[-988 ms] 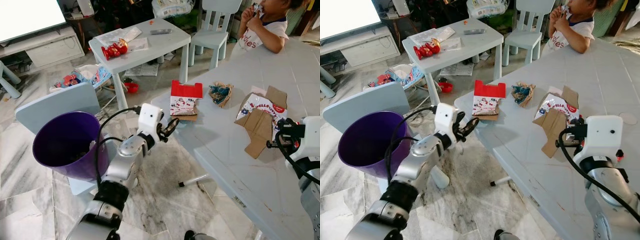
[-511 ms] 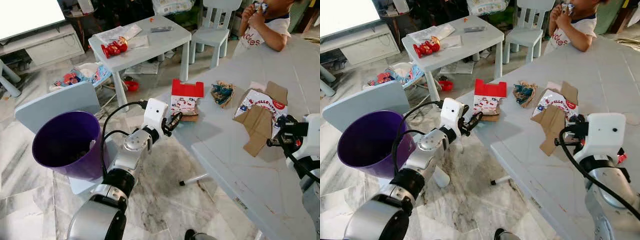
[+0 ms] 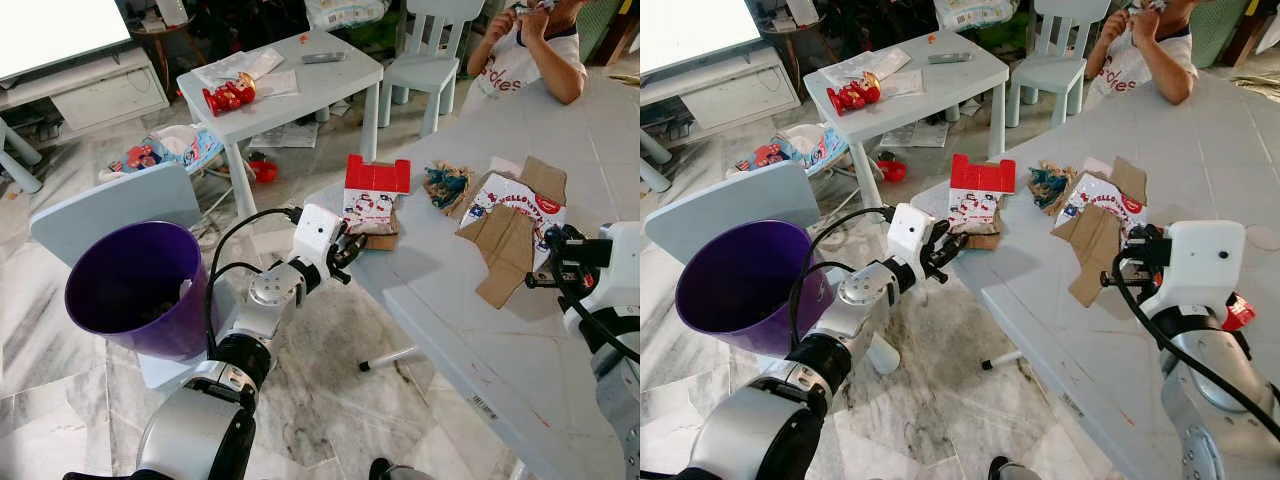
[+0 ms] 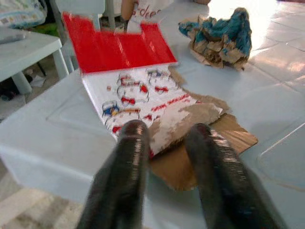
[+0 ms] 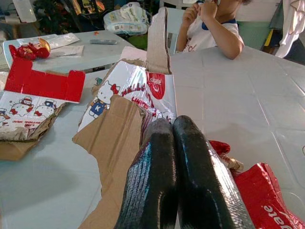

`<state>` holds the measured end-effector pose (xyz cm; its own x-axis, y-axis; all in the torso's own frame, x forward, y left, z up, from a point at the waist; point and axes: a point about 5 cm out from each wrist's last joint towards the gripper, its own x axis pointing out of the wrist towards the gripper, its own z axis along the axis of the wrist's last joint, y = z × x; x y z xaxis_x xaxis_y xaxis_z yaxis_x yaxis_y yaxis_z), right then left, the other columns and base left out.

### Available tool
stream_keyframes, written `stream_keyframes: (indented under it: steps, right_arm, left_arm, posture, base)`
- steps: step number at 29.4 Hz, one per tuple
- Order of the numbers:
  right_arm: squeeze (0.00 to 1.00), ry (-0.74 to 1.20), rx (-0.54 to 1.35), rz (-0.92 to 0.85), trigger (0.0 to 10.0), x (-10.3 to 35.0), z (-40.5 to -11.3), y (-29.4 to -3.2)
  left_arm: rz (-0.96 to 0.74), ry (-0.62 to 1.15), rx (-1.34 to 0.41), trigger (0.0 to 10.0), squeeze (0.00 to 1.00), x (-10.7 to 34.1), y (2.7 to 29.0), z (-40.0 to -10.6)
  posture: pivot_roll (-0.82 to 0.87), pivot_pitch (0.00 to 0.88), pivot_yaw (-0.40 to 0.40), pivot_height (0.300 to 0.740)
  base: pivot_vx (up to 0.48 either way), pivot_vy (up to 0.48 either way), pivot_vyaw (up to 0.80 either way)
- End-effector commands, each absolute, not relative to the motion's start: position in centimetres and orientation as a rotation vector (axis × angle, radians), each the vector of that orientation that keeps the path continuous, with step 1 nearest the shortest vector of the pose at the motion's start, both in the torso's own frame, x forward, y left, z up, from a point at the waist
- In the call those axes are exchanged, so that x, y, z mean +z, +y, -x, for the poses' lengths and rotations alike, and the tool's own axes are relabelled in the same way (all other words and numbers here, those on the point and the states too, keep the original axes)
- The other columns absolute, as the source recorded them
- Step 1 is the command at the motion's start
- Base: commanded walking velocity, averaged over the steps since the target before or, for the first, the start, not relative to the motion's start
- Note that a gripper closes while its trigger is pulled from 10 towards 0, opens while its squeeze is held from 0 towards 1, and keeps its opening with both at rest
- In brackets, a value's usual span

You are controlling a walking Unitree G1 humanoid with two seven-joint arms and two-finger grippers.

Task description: Picking trash to rubbish bin

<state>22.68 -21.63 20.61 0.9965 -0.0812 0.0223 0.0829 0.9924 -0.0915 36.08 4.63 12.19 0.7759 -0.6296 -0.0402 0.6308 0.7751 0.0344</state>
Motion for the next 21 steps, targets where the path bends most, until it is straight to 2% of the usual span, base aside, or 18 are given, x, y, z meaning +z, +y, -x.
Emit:
stream_keyframes:
  steps: [1, 21]
  right_arm:
    - [0.00, -0.038, -0.069, 0.092, 0.0, 21.07, -22.62, -21.26]
    - [0.00, -0.042, -0.062, 0.084, 0.0, 20.84, -23.14, -20.98]
  left_arm:
    - [-0.051, 0.021, -0.700, 0.0, 0.00, 12.33, 4.50, -36.12]
    - [-0.060, -0.047, -0.688, 0.0, 0.00, 13.27, 4.71, -36.47]
  posture:
    - [-0.24, 0.147, 0.036, 0.740]
    - [-0.23, 0.124, 0.040, 0.740]
  base:
    - [0.000, 0.000, 0.00]
    - [0.000, 0.000, 0.00]
